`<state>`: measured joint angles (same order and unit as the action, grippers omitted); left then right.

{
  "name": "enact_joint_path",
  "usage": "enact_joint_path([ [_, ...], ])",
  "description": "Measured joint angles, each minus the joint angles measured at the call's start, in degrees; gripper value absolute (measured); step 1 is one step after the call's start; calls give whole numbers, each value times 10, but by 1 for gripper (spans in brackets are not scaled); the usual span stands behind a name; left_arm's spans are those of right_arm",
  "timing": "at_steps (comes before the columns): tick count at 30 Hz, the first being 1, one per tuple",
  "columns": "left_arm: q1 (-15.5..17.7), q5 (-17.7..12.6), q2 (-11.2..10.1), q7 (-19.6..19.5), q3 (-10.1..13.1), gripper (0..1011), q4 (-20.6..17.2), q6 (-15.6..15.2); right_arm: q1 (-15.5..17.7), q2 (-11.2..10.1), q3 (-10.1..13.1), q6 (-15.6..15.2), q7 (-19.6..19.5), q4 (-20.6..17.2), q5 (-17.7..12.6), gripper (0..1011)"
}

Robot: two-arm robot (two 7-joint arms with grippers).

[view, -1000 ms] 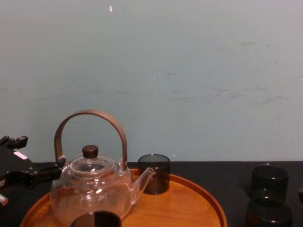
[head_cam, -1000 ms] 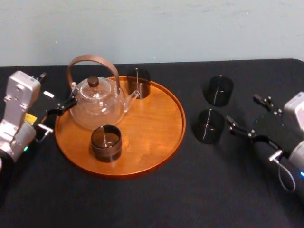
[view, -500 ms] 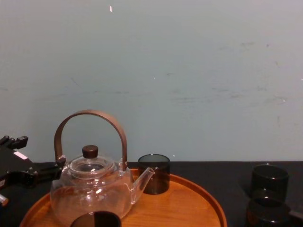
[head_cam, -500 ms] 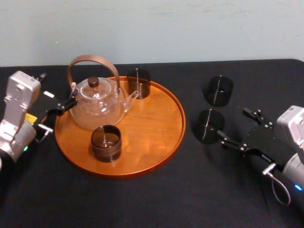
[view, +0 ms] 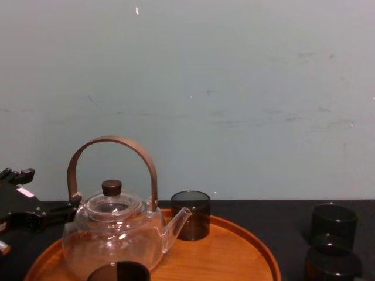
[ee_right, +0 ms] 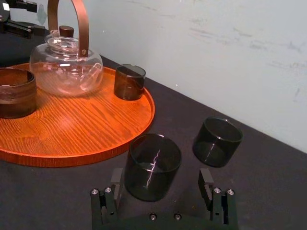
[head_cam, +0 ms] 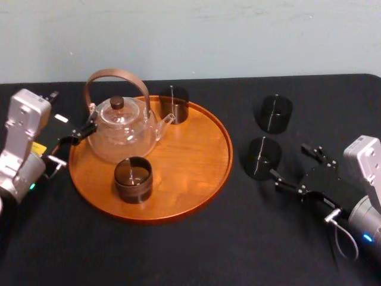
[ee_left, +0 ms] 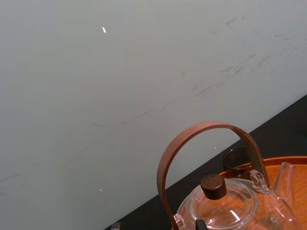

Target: Pick up the glass from the table and place it on the tray.

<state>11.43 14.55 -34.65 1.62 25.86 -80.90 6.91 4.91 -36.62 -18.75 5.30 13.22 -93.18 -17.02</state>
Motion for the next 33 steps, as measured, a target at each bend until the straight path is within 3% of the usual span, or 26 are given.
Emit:
enact_joint_path([
  [14, 0, 0, 0, 0, 0, 1010, 0, 0, -14, 27, 5, 2, 30, 34, 0, 1002],
  [33, 0, 0, 0, 0, 0, 1009, 0, 0, -61, 68, 9, -2, 70, 100, 14, 1002],
])
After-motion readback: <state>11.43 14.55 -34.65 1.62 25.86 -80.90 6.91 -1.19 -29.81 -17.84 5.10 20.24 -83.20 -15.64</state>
